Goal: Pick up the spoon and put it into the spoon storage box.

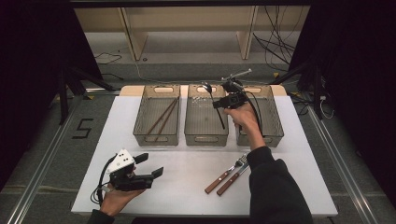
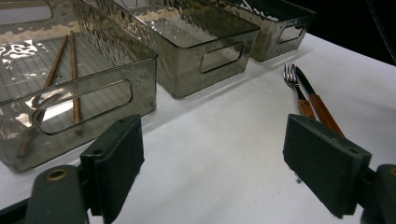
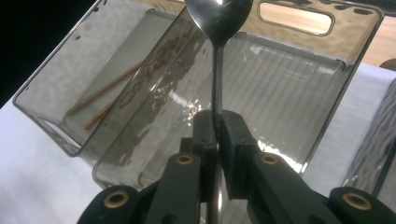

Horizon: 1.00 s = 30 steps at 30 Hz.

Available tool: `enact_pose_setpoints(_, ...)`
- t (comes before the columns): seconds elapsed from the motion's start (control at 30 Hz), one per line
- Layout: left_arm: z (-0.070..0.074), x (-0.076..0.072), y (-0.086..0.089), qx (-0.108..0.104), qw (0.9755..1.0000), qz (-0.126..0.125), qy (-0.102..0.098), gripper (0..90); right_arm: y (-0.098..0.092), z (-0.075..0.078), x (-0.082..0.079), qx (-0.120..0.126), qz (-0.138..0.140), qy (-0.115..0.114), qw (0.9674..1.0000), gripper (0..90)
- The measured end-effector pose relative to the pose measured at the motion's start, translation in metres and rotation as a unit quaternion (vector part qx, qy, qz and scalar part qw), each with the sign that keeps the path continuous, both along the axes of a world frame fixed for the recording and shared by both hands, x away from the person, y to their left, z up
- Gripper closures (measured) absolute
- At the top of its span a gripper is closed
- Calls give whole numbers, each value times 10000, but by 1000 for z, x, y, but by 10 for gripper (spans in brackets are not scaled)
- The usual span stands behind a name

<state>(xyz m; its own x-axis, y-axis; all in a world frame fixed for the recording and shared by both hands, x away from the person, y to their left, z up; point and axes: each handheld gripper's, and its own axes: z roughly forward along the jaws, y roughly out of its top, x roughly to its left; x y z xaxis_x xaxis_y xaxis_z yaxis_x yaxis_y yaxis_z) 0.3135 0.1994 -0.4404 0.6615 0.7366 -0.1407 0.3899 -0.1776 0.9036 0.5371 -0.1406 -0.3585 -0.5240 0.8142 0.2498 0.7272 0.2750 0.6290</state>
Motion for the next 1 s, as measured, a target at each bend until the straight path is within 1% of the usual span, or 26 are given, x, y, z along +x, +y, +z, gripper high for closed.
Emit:
enact_pose_setpoints(0.27,1,-1,0,-29,10000,-11,-35,199,6,-9,6,9,-99,26,9999,852)
enact_pose_setpoints(0.37,0,-1,-1,-32,10000,-20,-28,198,8,-12,6,-31,-94,28,9999,852)
enact_pose_setpoints(0.4,0,-1,0,-3,10000,-35,-33,198,9,-12,7,-41,-107,40,9999,852)
enact_pose_setpoints(0.67,1,-2,0,-21,10000,-25,-38,198,12,-20,6,-135,-95,89,9998,851)
enact_pose_setpoints(0.8,1,-2,0,-37,10000,-18,-53,198,15,-27,6,-207,-94,123,9997,851)
enact_pose_setpoints(1.0,1,-2,0,-20,10000,-24,-49,198,17,-35,6,-246,-144,204,9994,850)
